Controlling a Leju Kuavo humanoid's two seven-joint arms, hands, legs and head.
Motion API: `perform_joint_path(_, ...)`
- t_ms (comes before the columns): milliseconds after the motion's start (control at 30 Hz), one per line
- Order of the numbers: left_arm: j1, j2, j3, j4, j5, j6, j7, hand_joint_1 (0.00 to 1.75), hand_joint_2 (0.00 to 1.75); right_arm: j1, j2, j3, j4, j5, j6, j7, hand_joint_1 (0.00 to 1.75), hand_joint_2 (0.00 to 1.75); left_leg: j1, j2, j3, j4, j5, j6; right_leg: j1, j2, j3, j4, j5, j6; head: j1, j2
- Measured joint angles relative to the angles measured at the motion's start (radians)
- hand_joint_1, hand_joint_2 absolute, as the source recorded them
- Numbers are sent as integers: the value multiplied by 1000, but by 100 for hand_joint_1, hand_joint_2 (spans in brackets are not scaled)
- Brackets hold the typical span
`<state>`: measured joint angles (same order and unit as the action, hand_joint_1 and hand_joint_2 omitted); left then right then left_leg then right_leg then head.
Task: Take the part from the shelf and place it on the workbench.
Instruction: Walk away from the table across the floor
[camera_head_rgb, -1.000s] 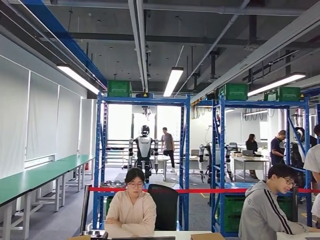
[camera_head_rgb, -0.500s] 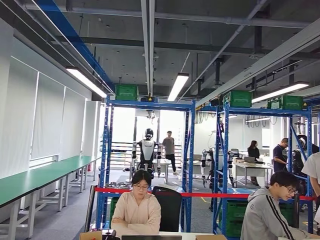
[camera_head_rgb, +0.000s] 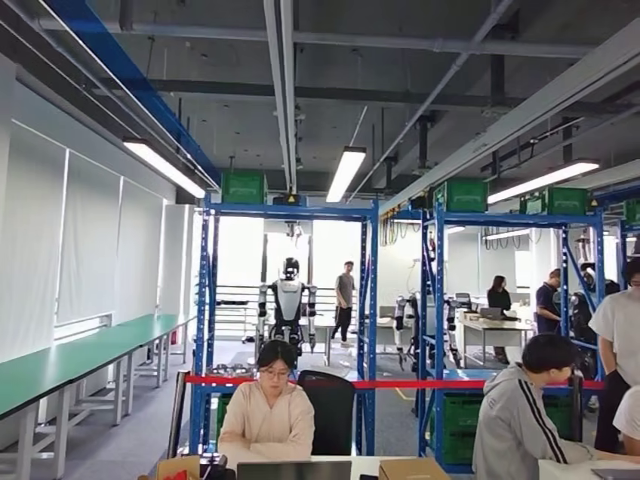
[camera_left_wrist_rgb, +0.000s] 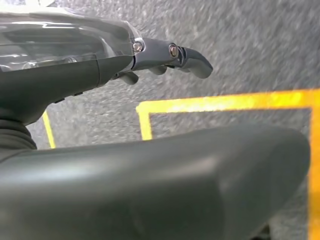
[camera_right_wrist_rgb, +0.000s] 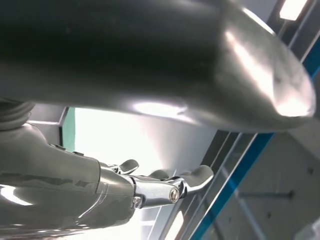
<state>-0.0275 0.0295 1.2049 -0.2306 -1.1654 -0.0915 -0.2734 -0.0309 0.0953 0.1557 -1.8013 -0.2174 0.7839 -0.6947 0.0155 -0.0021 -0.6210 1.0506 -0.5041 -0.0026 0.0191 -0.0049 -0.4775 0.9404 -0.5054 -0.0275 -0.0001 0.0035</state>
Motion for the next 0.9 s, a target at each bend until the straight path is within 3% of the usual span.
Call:
perform_joint_path(67, 3, -1, -8, 0, 2, 3, 0, 0, 0, 29, 1, -14, 24, 19, -2, 0, 0, 0, 2, 0, -27, 106, -96, -6, -2, -4, -26, 3, 17, -4, 0, 0)
perform_joint_path(100, 5, -1, -11, 0, 3, 5, 0, 0, 0, 44, 1, -21, 37, 27, -4, 0, 0, 0, 3, 0, -38, 168, -129, -9, -2, -6, -42, 8, 25, -3, 0, 0)
perform_joint_path(133, 6, -1, -14, 0, 3, 8, -1, 0, 0, 58, 1, -29, 51, 31, -6, 0, 0, 0, 4, 0, -40, 212, -139, -13, -3, -8, -59, 14, 33, -1, 0, 0)
perform_joint_path(167, 8, -1, -15, 0, 4, 9, -2, 0, 0, 69, 1, -37, 67, 35, -7, 0, 0, 0, 5, 0, -29, 228, -126, -17, -4, -9, -77, 21, 41, 2, 0, 0)
perform_joint_path(200, 9, -1, -16, 0, 4, 11, -3, 0, 0, 81, 1, -47, 85, 37, -8, 0, 0, 0, 7, 0, -3, 210, -98, -21, -6, -9, -95, 29, 48, 7, 0, 0)
perform_joint_path(267, 11, -1, -17, 0, 4, 13, -5, 0, 0, 103, 1, -71, 126, 41, -5, 0, 0, 0, 12, 0, 87, 93, -58, -30, -9, -9, -131, 56, 57, 17, 0, 0)
perform_joint_path(333, 12, -2, -17, 0, 4, 16, -7, 0, 0, 122, 2, -99, 171, 51, -1, 0, 0, 0, 13, -1, 158, -16, -72, -24, -7, -8, -157, 82, 64, 27, 0, 0)
perform_joint_path(367, 13, -2, -17, 0, 6, 17, -7, 0, 0, 130, 2, -113, 196, 59, 0, 0, 0, 0, 10, -2, 170, -40, -83, -17, -7, -7, -164, 89, 70, 33, 0, 0)
perform_joint_path(433, 16, -4, -17, 0, 9, 19, -5, 0, 0, 145, 2, -139, 252, 77, -6, 0, 0, 0, 7, 0, 162, -42, -78, 5, -10, -6, -169, 92, 78, 44, 0, 0)
perform_joint_path(467, 17, -5, -17, 0, 10, 19, -4, 0, 0, 152, 2, -150, 280, 86, -11, 0, 0, 0, 7, 3, 155, -41, -69, 15, -13, -5, -172, 101, 63, 50, 0, 0)
perform_joint_path(500, 18, -6, -16, 0, 9, 19, -3, 0, 0, 157, 2, -160, 307, 98, -17, 0, 0, 0, 7, 6, 145, -41, -59, 24, -15, -4, -180, 125, 29, 56, 0, 0)
perform_joint_path(567, 19, -7, -16, 0, 5, 19, -2, 0, 0, 161, 2, -176, 365, 126, -34, 0, 0, 0, 5, 9, 119, -41, -36, 35, -19, -2, -203, 227, -73, 66, -1, 0)
perform_joint_path(600, 19, -7, -15, 0, 3, 19, -2, 0, 0, 162, 2, -184, 394, 137, -44, 0, 0, 0, 3, 10, 104, -40, -25, 37, -20, -2, -214, 291, -112, 69, 0, 0)
perform_joint_path(633, 19, -7, -14, 0, 1, 19, -3, 0, 0, 162, 2, -190, 424, 144, -56, 0, 0, 0, 0, 11, 89, -40, -13, 38, -21, -1, -217, 342, -129, 70, 0, 0)
perform_joint_path(667, 20, -7, -13, 0, -1, 19, -3, 0, 0, 163, 1, -196, 454, 146, -72, 0, 0, 0, -3, 11, 73, -39, -2, 39, -21, -1, -206, 366, -124, 69, 0, 0)
perform_joint_path(700, 20, -7, -11, 0, -3, 19, -4, 0, 0, 162, 1, -199, 481, 148, -91, 0, 0, 0, -6, 11, 59, -39, 9, 39, -21, 0, -179, 352, -101, 65, 0, 0)
perform_joint_path(767, 19, -10, -5, 0, -8, 19, -6, 0, 0, 158, -3, -201, 531, 176, -156, 0, 0, 0, -12, 11, 37, -39, 29, 39, -14, 2, -74, 226, -56, 46, 0, 0)
perform_joint_path(833, 19, -16, 3, 0, -10, 18, -9, 0, 0, 148, -9, -200, 578, 232, -245, 0, 0, 0, -15, 11, 26, -39, 47, 34, -2, 5, 37, 65, -56, 24, 0, 0)
perform_joint_path(900, 19, -21, 11, -1, -15, 18, -11, 0, 0, 134, -16, -197, 641, 284, -335, 0, 0, 0, -13, 12, 20, -43, 66, 23, 6, 5, 78, -9, -64, 16, 0, 0)
